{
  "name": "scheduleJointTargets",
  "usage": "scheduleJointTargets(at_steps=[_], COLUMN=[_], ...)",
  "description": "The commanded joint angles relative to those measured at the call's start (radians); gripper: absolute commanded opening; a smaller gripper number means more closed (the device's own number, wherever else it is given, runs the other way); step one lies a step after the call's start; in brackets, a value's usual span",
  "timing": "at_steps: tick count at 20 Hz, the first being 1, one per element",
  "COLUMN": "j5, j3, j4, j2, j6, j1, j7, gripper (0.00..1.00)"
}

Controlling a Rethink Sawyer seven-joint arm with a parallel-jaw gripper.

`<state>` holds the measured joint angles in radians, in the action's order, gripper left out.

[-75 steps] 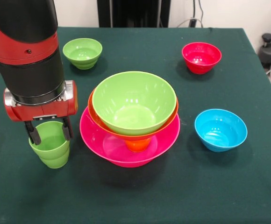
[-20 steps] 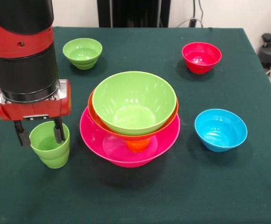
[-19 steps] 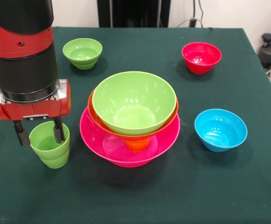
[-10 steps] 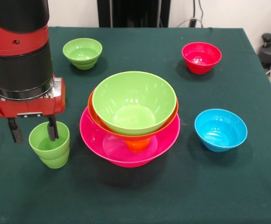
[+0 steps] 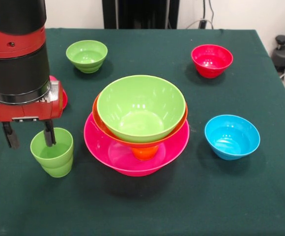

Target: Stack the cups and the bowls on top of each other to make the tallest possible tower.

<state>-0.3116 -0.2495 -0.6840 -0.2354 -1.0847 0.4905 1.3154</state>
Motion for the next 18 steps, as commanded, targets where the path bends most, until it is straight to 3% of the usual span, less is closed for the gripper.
scheduleJointTargets(at_steps=[1, 18], j5=[-0.041, -0.04], j3=[-0.005, 0.016], j4=[-0.13, -0.186], j2=[0.012, 0.008], j6=[0.066, 0.1], j1=[-0.01, -0.021], j7=[-0.047, -0.019], gripper=[1.0, 1.0])
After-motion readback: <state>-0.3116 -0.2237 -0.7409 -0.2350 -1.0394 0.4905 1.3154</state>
